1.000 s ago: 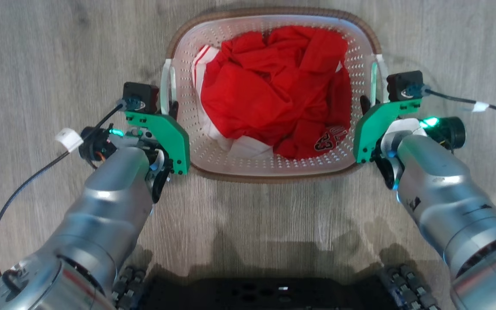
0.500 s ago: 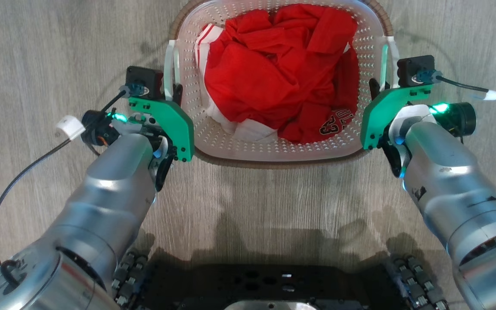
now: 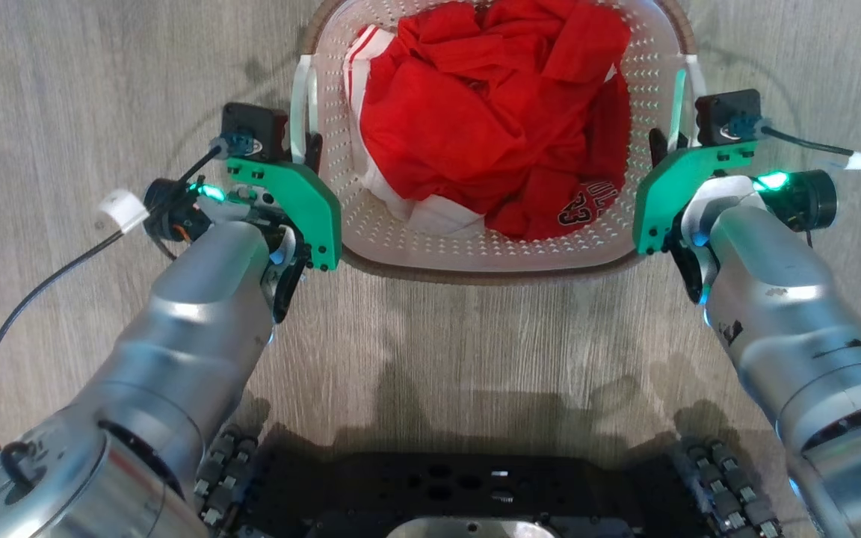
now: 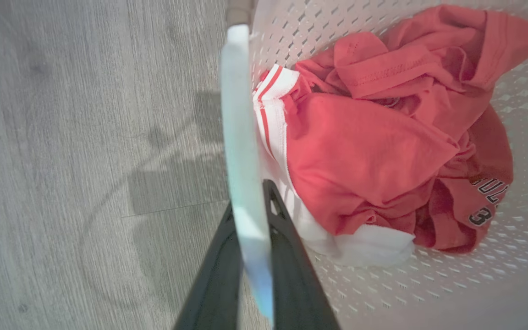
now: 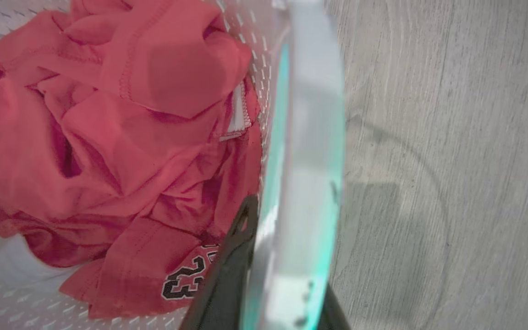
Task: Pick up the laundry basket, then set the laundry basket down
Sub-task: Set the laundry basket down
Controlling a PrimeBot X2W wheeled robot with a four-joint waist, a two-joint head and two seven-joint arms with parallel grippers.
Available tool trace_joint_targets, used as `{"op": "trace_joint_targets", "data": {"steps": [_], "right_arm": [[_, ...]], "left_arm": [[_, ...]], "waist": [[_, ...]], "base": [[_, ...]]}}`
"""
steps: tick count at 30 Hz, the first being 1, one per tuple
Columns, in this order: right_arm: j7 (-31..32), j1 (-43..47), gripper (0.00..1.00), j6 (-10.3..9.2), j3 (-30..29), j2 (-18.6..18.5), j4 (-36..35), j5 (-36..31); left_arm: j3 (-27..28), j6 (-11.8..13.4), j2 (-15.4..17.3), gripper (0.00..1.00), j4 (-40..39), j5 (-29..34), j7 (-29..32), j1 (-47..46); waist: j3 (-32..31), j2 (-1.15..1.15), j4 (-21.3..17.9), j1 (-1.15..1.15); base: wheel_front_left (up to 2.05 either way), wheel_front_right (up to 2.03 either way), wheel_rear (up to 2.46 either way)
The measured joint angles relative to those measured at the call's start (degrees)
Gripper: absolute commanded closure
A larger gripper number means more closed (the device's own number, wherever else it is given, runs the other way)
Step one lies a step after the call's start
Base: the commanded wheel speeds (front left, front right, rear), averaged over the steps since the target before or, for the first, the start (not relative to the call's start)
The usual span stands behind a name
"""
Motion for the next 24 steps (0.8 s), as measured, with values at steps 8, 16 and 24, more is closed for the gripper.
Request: {"op": "trace_joint_targets", "data": {"steps": [8, 16, 24], "right_arm": [[0.0, 0.2, 0.00, 0.00, -3.5, -0.2, 0.2, -4.0], [-1.0, 0.2, 0.00, 0.00, -5.3, -0.3, 0.3, -5.9], [-2.6, 0.2, 0.00, 0.00, -5.2, -0.3, -0.5, -5.2]], "left_arm": [[-0.2, 1.6, 0.4, 0.49, 0.1, -1.7, -0.2, -0.1], [-0.9, 2.3, 0.4, 0.00, 0.1, -3.2, -0.2, -0.1], [0.7, 3.0, 0.6, 0.00, -1.1, -3.0, -0.3, 0.0]], "waist": [[-0.5, 0.00, 0.2, 0.00], [-1.7, 0.00, 0.3, 0.00], [-4.6, 0.00, 0.0, 0.00]], "base": [[0.00, 0.00, 0.00], [0.00, 0.00, 0.00], [0.00, 0.00, 0.00]]}}
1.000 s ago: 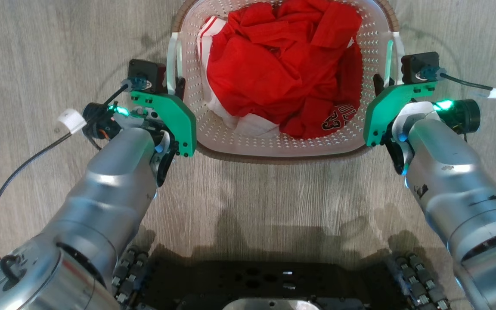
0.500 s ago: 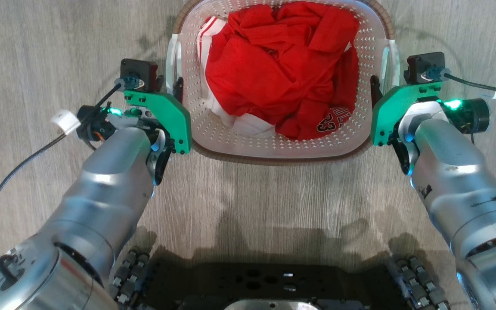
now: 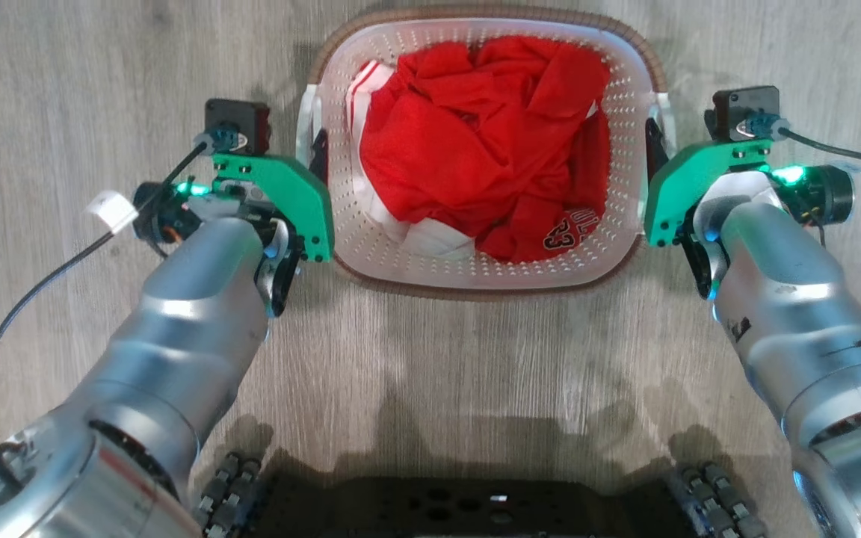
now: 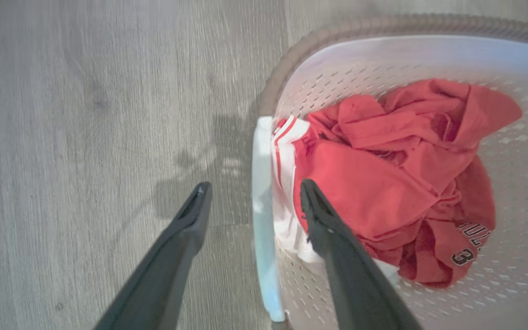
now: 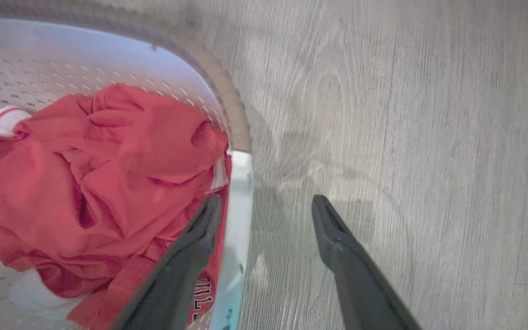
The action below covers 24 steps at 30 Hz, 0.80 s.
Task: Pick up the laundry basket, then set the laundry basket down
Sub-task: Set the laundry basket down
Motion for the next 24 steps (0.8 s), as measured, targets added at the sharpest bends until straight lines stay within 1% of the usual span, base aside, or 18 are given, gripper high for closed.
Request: {"op": "trace_joint_targets", "data": {"steps": [4, 7, 12, 15, 16, 17, 19, 20, 21, 23, 24], "right_arm": [[-0.3, 0.0, 0.00, 0.00, -0.3, 0.0, -1.5, 0.9], [-0.4, 0.0, 0.00, 0.00, -1.9, 0.0, -4.5, 0.6], [-0.5, 2.4, 0.00, 0.00, -5.2, 0.0, -11.6, -3.8], [-0.6, 6.9, 0.00, 0.00, -7.3, 0.0, -15.9, -5.0], [-0.6, 6.9, 0.00, 0.00, -7.3, 0.0, -15.9, -5.0], [-0.6, 10.2, 0.00, 0.00, -8.2, 0.0, -18.6, -5.4], [-0.6, 13.1, 0.00, 0.00, -9.0, 0.1, -21.3, -6.0], [-0.6, 14.3, 0.00, 0.00, -9.3, 0.1, -22.7, -6.1], [-0.6, 14.3, 0.00, 0.00, -9.3, 0.1, -22.7, -6.1], [-0.6, 16.8, 0.00, 0.00, -10.1, 0.1, -25.7, -6.2], [-0.6, 17.9, 0.00, 0.00, -10.4, 0.1, -27.1, -6.2]], "left_arm": [[3.8, 1.3, 1.1, 0.00, -4.7, 3.1, 0.0, 0.3], [7.7, 2.2, 2.6, 0.00, -8.8, 6.5, -0.2, 1.7], [15.3, 4.0, 4.2, 0.00, -16.1, 13.4, -0.2, 8.3], [20.5, 4.1, 4.4, 0.00, -20.8, 17.6, -0.2, 13.2], [20.5, 4.1, 4.4, 0.00, -20.8, 17.6, -0.2, 13.2], [24.0, 4.3, 4.4, 0.00, -24.2, 20.8, -0.2, 16.3], [27.4, 4.4, 4.4, 0.00, -27.6, 24.1, -0.2, 19.3], [28.9, 4.4, 4.4, 0.00, -29.1, 25.8, -0.2, 20.8], [28.9, 4.4, 4.4, 0.00, -29.1, 25.8, -0.2, 20.8], [31.9, 4.4, 4.3, 0.00, -32.3, 28.8, -0.2, 24.1], [33.2, 3.9, 4.3, 0.00, -33.7, 30.3, -0.2, 25.8]], "waist": [[-2.0, 0.00, -0.3, 0.00], [-3.9, 0.00, -0.7, 0.00], [-7.9, 0.00, -1.3, 0.00], [-10.7, 0.00, -1.4, 0.00], [-10.7, 0.00, -1.4, 0.00], [-12.6, 0.00, -1.5, 0.00], [-14.7, 0.00, -1.6, 0.00], [-15.7, 0.00, -1.6, 0.00], [-15.7, 0.00, -1.6, 0.00], [-17.9, 0.00, -1.6, 0.00], [-19.0, 0.00, -1.7, 0.00]], "base": [[0.00, 0.00, 0.00], [0.00, 0.00, 0.00], [0.00, 0.00, 0.00], [0.00, 0.00, 0.00], [0.00, 0.00, 0.00], [0.00, 0.00, 0.00], [0.00, 0.00, 0.00], [0.00, 0.00, 0.00], [0.00, 0.00, 0.00], [0.00, 0.00, 0.00], [0.00, 0.00, 0.00]]}}
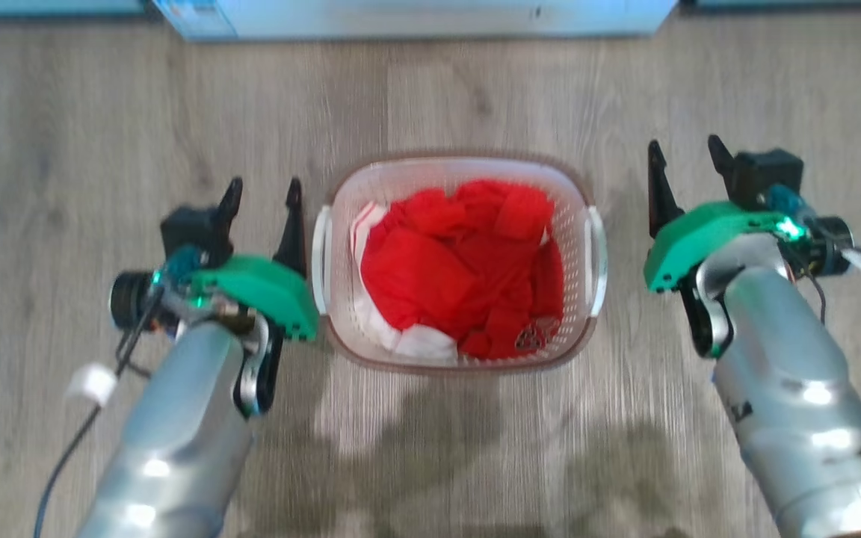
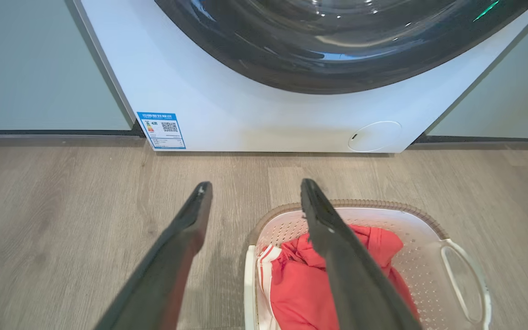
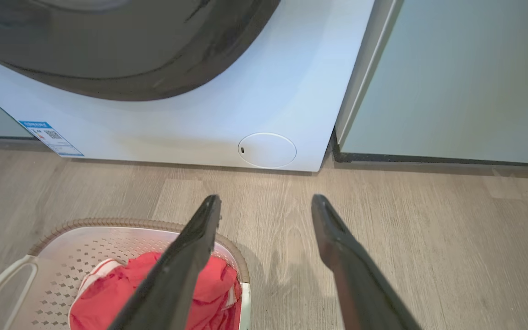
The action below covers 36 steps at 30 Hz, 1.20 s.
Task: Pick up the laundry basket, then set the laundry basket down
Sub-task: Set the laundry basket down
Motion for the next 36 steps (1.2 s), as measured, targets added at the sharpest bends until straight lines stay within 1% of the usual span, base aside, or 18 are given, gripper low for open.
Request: {"op": "trace_joint_targets", "data": {"steps": [7, 13, 17, 22, 27, 36], "right_arm": [[0.0, 9.1, 0.00, 0.00, -0.7, 0.1, -9.0, 0.0], [0.0, 16.6, 0.00, 0.00, -0.9, 0.3, -16.3, 0.5], [0.0, 21.3, 0.00, 0.00, -1.1, 0.5, -20.2, 0.5], [0.0, 26.3, 0.00, 0.00, -1.0, 0.6, -23.8, 1.1], [0.0, 29.4, 0.00, 0.00, -1.1, 0.6, -26.7, 1.4], [0.0, 33.4, 0.00, 0.00, -1.8, 0.9, -30.2, 1.4]], "left_arm": [[7.1, -1.5, -1.4, 0.00, -9.3, 7.9, 0.0, 10.1], [10.4, -2.0, -2.6, 0.00, -15.2, 12.0, 0.0, 16.7], [12.1, -3.0, -2.8, 0.00, -18.7, 12.7, 0.0, 20.8], [14.2, -3.5, -3.0, 0.00, -21.1, 13.0, 0.0, 26.0], [16.3, -3.3, -3.0, 0.00, -22.7, 13.5, 0.0, 30.2], [18.2, -1.9, -3.0, 0.00, -26.4, 13.5, 0.0, 36.1]], "waist": [[-7.0, 0.00, -0.2, 0.00], [-12.5, 0.00, -0.1, 0.00], [-15.7, 0.00, -0.1, 0.00], [-18.9, 0.00, -0.7, 0.00], [-21.3, 0.00, -1.4, 0.00], [-23.9, 0.00, -2.3, 0.00]], "base": [[0.00, 0.00, 0.00], [0.00, 0.00, 0.00], [0.00, 0.00, 0.00], [0.00, 0.00, 0.00], [0.00, 0.00, 0.00], [0.00, 0.00, 0.00]]}}
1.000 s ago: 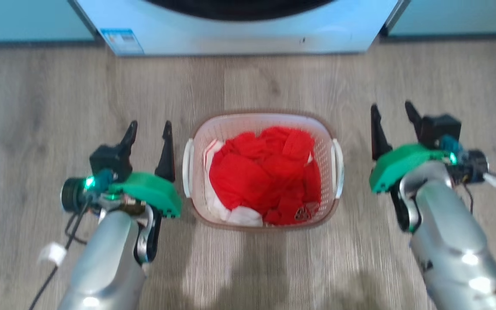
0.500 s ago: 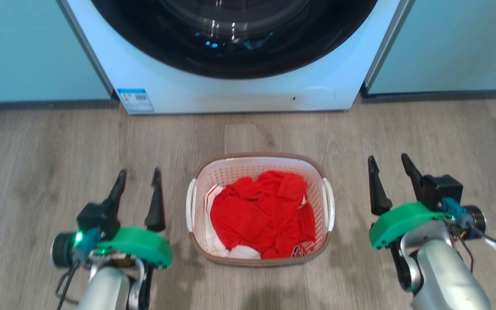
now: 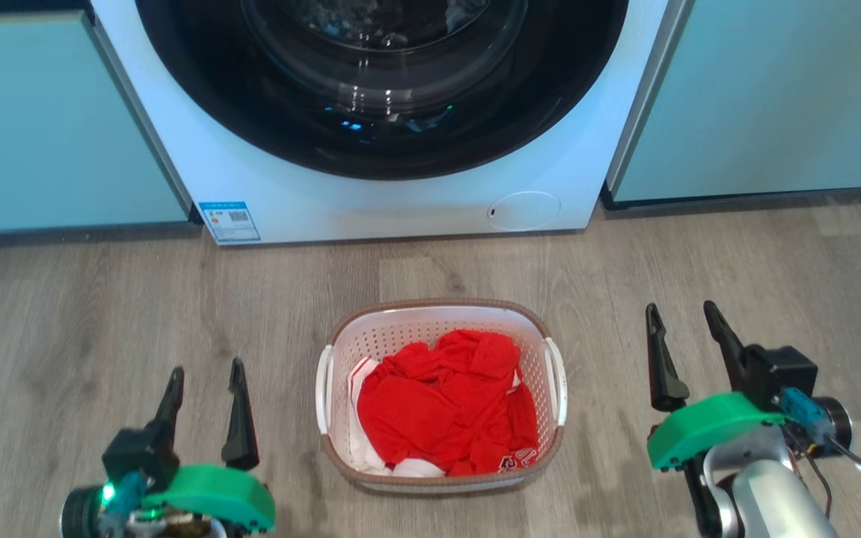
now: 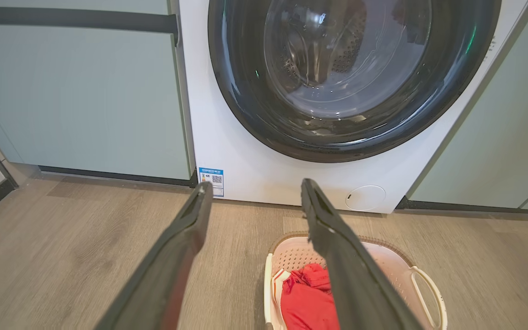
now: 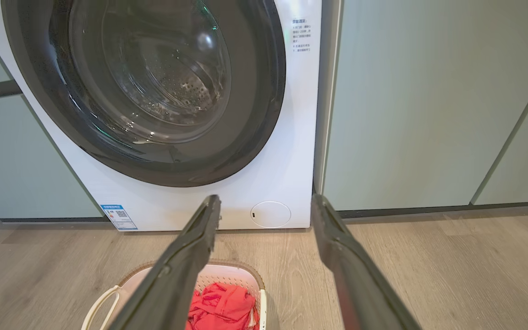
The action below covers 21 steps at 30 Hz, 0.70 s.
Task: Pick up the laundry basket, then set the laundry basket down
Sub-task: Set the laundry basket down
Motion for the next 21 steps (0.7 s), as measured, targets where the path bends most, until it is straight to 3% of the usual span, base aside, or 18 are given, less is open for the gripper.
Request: {"op": "trace_joint_targets", "data": {"steps": [7, 21], "right_arm": [[0.0, 3.4, 0.00, 0.00, -0.6, 0.2, -2.1, 0.0], [0.0, 4.2, 0.00, 0.00, -0.7, 0.3, -2.2, 0.0]], "left_arm": [[0.3, 0.9, 0.0, 0.00, -3.1, -0.2, 0.0, 4.4], [0.4, 0.4, 0.0, 0.00, -3.3, -0.1, 0.0, 5.6]], "waist": [[-2.3, 0.00, -0.8, 0.00], [-4.0, 0.00, -1.2, 0.00]], "base": [[0.00, 0.00, 0.00], [0.00, 0.00, 0.00]]}}
